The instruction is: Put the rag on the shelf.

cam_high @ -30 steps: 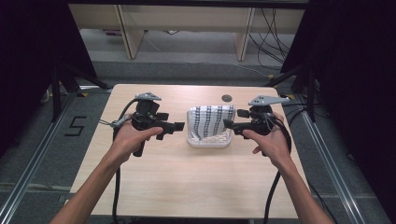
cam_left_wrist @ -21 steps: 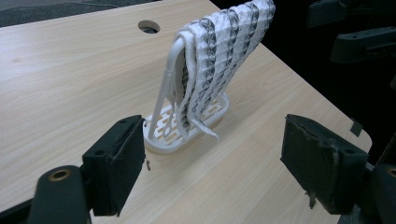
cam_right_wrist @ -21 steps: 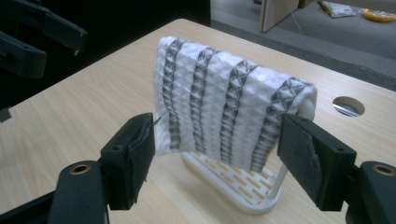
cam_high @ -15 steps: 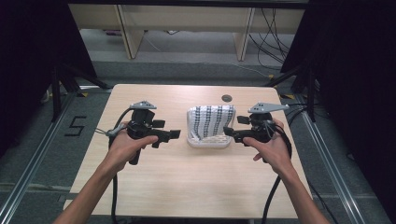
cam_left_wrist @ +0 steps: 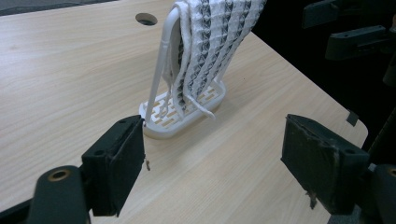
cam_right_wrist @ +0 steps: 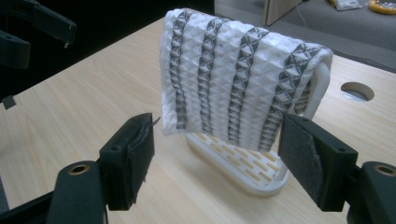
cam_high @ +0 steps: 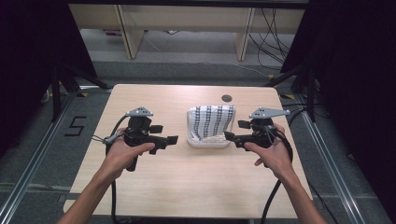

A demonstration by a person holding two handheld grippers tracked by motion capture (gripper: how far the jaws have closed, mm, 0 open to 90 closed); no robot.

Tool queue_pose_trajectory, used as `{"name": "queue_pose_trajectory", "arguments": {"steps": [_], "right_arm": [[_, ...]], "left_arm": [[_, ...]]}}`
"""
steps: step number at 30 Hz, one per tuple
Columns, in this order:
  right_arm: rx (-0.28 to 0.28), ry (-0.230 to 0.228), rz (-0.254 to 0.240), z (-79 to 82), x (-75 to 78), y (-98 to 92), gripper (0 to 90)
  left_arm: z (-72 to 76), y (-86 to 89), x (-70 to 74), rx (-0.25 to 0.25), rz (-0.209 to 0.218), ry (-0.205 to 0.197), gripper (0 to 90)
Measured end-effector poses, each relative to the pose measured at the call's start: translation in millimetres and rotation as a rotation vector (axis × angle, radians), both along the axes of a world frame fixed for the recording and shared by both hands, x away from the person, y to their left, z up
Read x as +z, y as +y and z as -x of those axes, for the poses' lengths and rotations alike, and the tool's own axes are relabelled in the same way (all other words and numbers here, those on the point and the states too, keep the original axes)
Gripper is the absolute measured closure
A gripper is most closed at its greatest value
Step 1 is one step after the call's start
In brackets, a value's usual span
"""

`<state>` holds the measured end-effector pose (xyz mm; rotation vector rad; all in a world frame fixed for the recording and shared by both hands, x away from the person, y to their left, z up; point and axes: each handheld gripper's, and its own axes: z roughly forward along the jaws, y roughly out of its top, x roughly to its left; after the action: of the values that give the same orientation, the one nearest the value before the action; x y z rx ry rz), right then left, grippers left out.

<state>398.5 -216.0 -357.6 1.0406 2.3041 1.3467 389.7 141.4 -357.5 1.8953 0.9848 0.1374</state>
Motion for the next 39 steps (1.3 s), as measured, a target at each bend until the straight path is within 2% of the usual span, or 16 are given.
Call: {"name": "queue_pose_trajectory", "arguments": {"steps": [1, 5, 8, 16, 17, 23, 24, 25, 28, 29, 30, 32, 33, 34, 38, 39], "right_arm": [[-0.012, 0.030, -0.007, 2.6, 0.5, 0.2, 28.2], [-0.018, 0.034, -0.012, 5.6, -1.2, -0.7, 28.1], [-0.014, 0.006, 0.000, 5.6, -4.6, -3.6, 28.1], [-0.024, 0.055, -0.024, 9.5, -11.6, -5.7, 28.2], [-0.017, 0.031, -0.001, 8.6, -11.9, -7.6, 28.1], [-0.024, 0.061, -0.018, 15.1, -17.0, -8.9, 28.1], [-0.013, 0.038, -0.012, 14.0, -18.0, -10.0, 28.1], [-0.027, 0.064, -0.017, 17.0, -17.9, -9.6, 28.1], [-0.010, 0.037, -0.012, 17.3, -20.3, -11.5, 28.0], [-0.021, 0.059, -0.023, 19.6, -20.6, -10.7, 28.0], [-0.012, 0.022, -0.016, 18.6, -22.0, -11.9, 28.0], [-0.017, 0.051, -0.022, 21.4, -22.0, -11.7, 27.9], [-0.009, 0.029, -0.011, 20.9, -22.5, -12.7, 27.8], [-0.021, 0.061, -0.025, 24.3, -22.1, -11.5, 27.8], [0.000, 0.034, -0.016, 26.1, -24.2, -11.4, 27.1], [-0.016, 0.064, -0.033, 29.8, -24.2, -9.4, 26.8]], "left_arm": [[0.9, 0.2, -0.6, 0.002, -0.004, -0.003, 20.4], [3.9, 1.3, -4.0, 0.004, 0.000, 0.000, 20.4], [5.7, 2.9, -7.3, 0.004, 0.002, 0.000, 20.4], [10.3, 6.4, -12.7, 0.000, 0.005, 0.005, 20.4], [10.8, 6.8, -13.1, 0.000, 0.004, 0.006, 20.4], [15.9, 7.2, -17.4, 0.006, -0.013, -0.003, 20.3], [16.6, 7.4, -18.1, 0.001, -0.013, 0.000, 20.3], [17.7, 7.4, -18.9, 0.003, -0.017, -0.002, 20.3], [20.5, 7.0, -22.2, 0.002, -0.021, -0.001, 20.4], [21.2, 7.0, -23.8, -0.006, -0.019, 0.004, 20.4], [21.9, 6.8, -24.5, -0.003, -0.021, 0.002, 20.4], [23.5, 6.8, -26.3, 0.000, -0.026, -0.003, 20.4], [24.6, 7.0, -27.0, 0.000, -0.031, -0.005, 20.4], [25.3, 7.1, -27.5, 0.002, -0.032, -0.007, 20.3], [29.0, 9.0, -31.4, 0.003, -0.043, -0.017, 20.3], [30.1, 9.1, -32.5, 0.008, -0.039, -0.016, 20.3]]}}
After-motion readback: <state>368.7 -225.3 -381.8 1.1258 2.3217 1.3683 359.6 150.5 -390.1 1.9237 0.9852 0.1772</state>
